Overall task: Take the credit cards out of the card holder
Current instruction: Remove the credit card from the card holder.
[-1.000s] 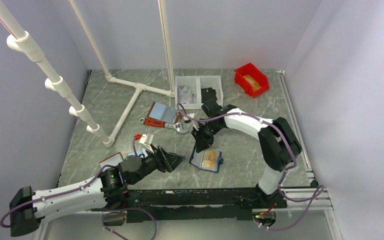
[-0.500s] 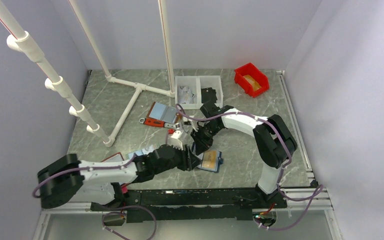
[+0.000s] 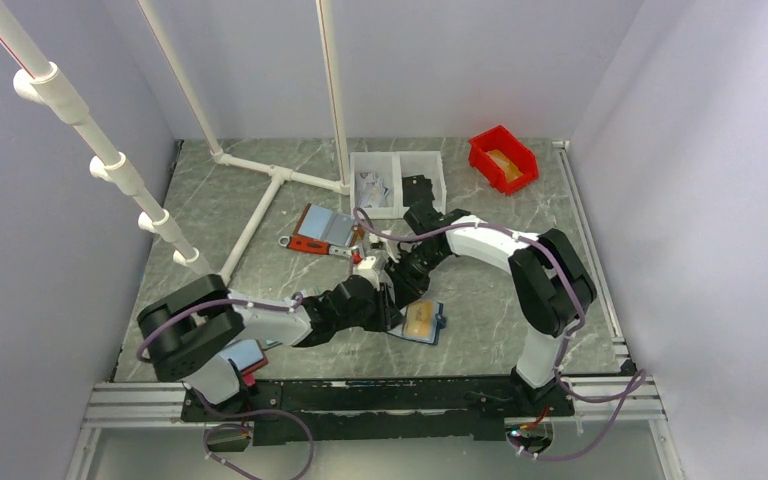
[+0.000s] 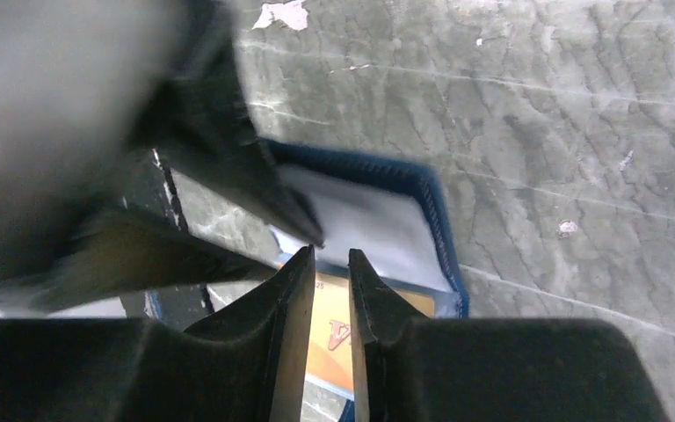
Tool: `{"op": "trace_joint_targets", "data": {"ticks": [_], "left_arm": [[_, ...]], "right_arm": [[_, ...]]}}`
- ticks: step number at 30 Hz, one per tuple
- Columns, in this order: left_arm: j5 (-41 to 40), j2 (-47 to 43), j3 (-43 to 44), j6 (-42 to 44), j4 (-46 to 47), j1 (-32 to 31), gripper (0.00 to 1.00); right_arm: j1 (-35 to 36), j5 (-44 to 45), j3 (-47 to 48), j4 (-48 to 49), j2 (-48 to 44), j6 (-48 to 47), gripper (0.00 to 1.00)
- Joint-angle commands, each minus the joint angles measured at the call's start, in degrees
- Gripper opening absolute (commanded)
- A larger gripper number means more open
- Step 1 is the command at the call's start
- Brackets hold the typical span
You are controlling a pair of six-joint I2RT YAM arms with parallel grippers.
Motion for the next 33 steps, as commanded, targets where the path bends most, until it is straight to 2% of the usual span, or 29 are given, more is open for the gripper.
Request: {"op": "trace_joint_targets", "data": {"ticks": [1, 7, 13, 18, 22, 29, 33], "left_arm": [[2.44, 3.92, 1.12, -3.93, 3.43, 0.65, 0.28], [3.24, 5.57, -0.12, -6.54, 5.34, 1.05, 0.29], [4.19, 5.08, -0.62, -7.15, 6.10, 1.81, 0.29], [5.66, 4.63, -0.83, -7.29, 6.70, 2.59, 0.30], [6.88, 4.21, -2.89, -8.85, 10.58, 3.68, 0.31], [9.45, 6.64, -3.02, -10.95, 15.48, 4.22, 0.36], [10.12, 7.88, -3.82, -12.74, 18.47, 4.79, 0.37]], "right_arm": [[-0.15, -1.31, 0.90, -2.20, -4.08, -3.26, 0.24], [-1.79, -0.32, 0.05, -7.65, -8.43, -11.36, 0.26], [-7.42, -0.28, -6.15, -7.64, -17.66, -16.27, 0.27], [-7.78, -1.20, -16.49, -3.06, -25.78, -24.61, 0.26], [-7.51, -0.66, -22.16, 0.15, -28.35, -33.31, 0.23], [-4.39, 5.77, -24.00, 7.28, -27.78, -31.98, 0.10], [-3.51, 6.44, -24.01, 8.46, -27.27, -31.09, 0.07]]}}
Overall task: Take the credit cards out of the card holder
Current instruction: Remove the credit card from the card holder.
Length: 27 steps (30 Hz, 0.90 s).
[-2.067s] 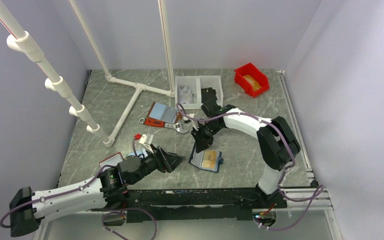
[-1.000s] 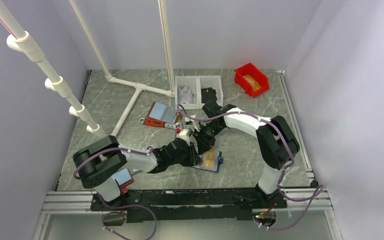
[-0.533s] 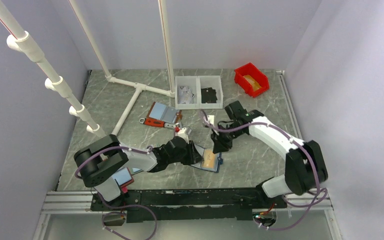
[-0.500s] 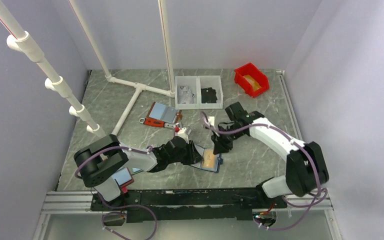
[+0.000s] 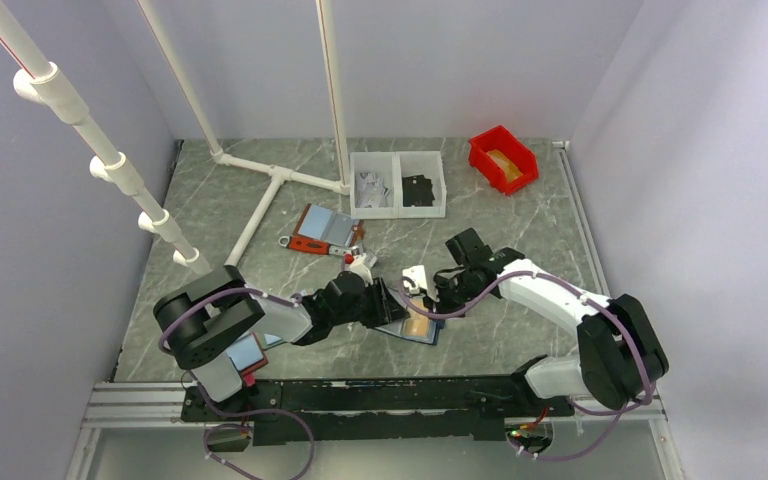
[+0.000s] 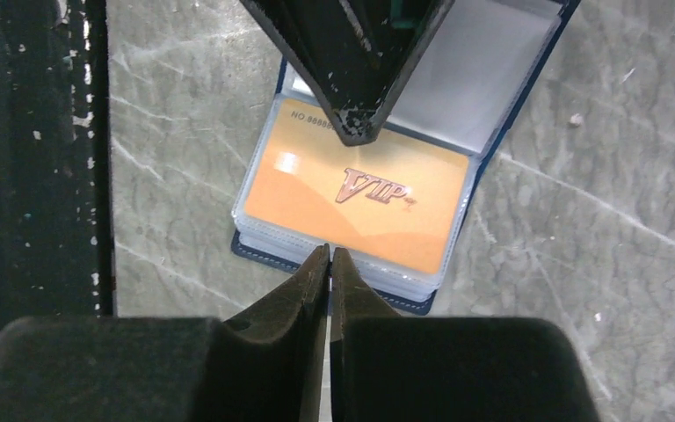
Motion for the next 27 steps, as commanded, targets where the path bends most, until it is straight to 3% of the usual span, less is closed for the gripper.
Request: {"op": "trace_joint_targets", "data": {"ticks": [1, 9, 15, 27], "left_arm": [[1.82, 1.38, -0.90, -2.59, 5.77, 0.72, 0.37], [2.19, 1.35, 0.31, -2.09, 0.85, 1.20, 0.42], [2.63, 1.26, 1.27, -1.56, -1.39, 1.56, 0.43], [5.25, 3.22, 1.68, -1.55, 0.64, 2.57, 0.46]], "right_arm": [[0.99, 1.10, -0.13, 4.61, 0.10, -1.15, 0.06], [2.22, -0.57, 0.25, 5.07, 0.36, -0.27, 0.05], [4.01, 2.93, 0.18, 4.52, 2.48, -1.78, 0.05], [3.98, 5.17, -0.87, 2.83, 2.04, -4.39, 0.05]]}}
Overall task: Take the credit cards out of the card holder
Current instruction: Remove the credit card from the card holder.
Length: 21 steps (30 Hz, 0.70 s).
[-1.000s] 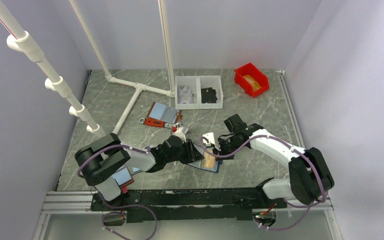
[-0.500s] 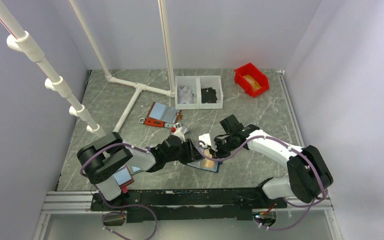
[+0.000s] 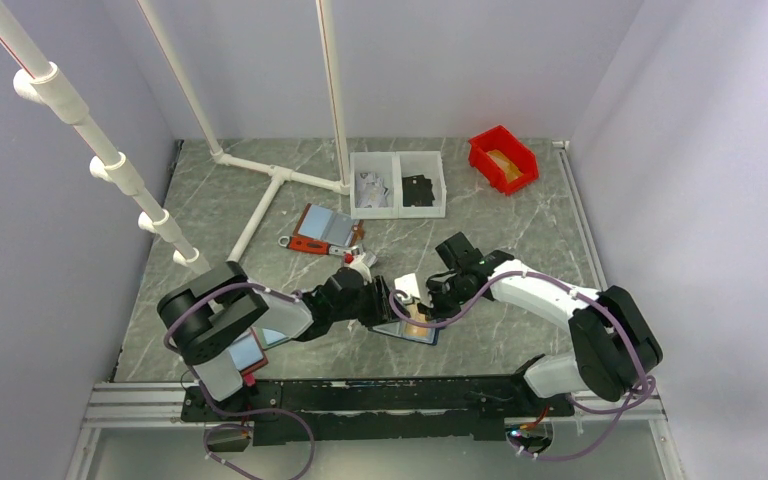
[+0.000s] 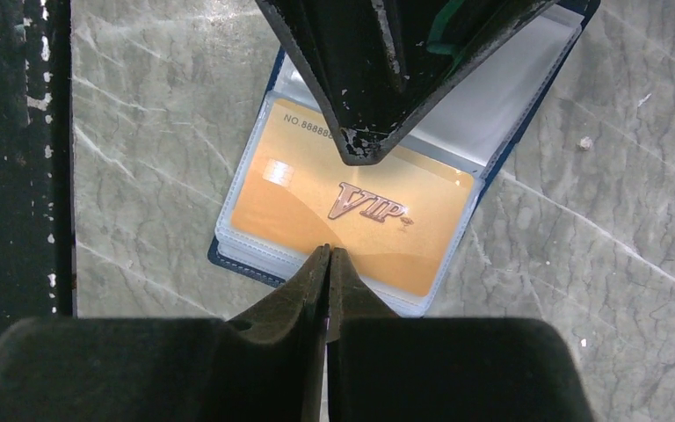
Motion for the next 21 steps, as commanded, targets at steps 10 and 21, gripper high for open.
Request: {"op": "trace_joint_targets", "data": {"ticks": [10, 21], "left_arm": [[2.26, 2.68, 0.96, -0.48, 2.53, 0.66, 0.45], [3.53, 4.36, 0.58, -1.25, 5.26, 0.74, 0.42]], "right_arm": [[0.46, 3.34, -1.00, 0.05, 1.67, -1.77, 0.04], [5.15, 7.56, -0.23, -0.26, 6.23, -0.93, 0.02]]}}
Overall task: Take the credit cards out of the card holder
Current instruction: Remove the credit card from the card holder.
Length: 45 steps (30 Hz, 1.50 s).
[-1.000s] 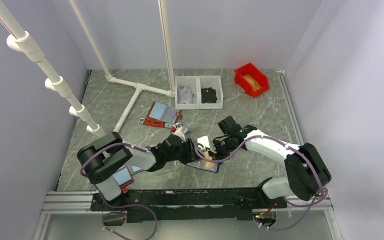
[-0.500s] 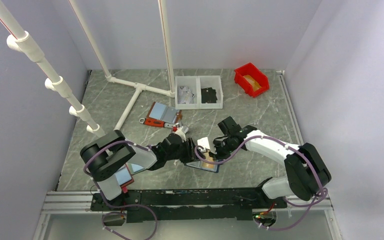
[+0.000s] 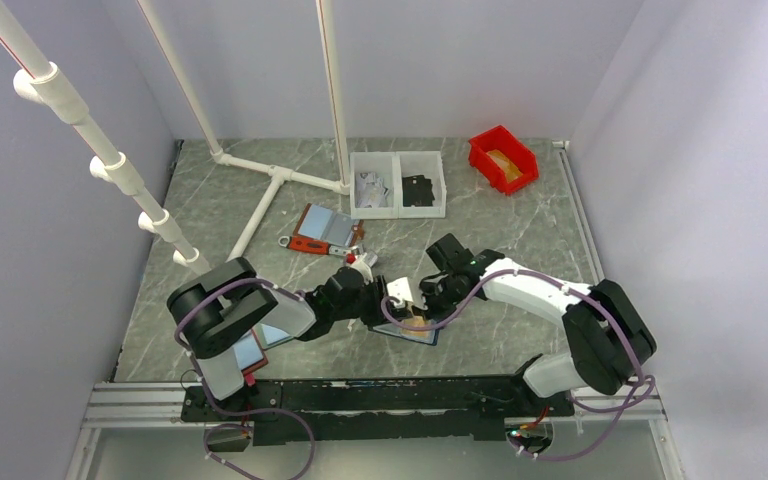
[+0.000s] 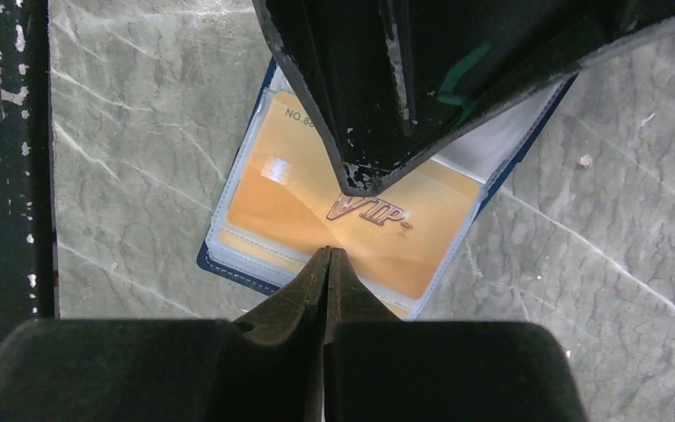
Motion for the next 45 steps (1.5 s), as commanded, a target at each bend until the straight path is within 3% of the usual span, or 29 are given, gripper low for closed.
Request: {"op": "trace_joint_targets", "data": {"ticks": [1, 12, 14, 17, 27, 45], "left_arm": [[1.10, 1.41, 0.35, 0.02, 1.02, 0.22, 0.41], [1.72, 2.06, -0.16, -0.86, 2.81, 0.69, 0.27], [2.04, 2.18, -0.46, -1.21, 4.23, 0.81, 0.19], [2.91, 2.93, -1.35, -2.00, 7.06, 1.23, 0.00], [3.29, -2.04, -5.92, 0.02, 8.16, 3.94, 0.00], [5.12, -14.98, -8.84, 6.72, -2.96, 8.04, 0.00]], "right_arm": [[2.38, 4.17, -1.48, -0.22, 3.94, -0.17, 0.02], [2.93, 4.71, -1.06, 0.36, 5.04, 0.99, 0.03], [2.97, 4.99, -1.06, 0.40, 5.06, 1.17, 0.04], [2.98, 5.53, -0.86, 0.62, 5.17, 1.91, 0.08], [1.76, 6.58, -0.66, 0.37, 4.90, 3.25, 0.31], [1.63, 5.98, -0.18, -0.45, 6.25, 3.67, 0.39]]}}
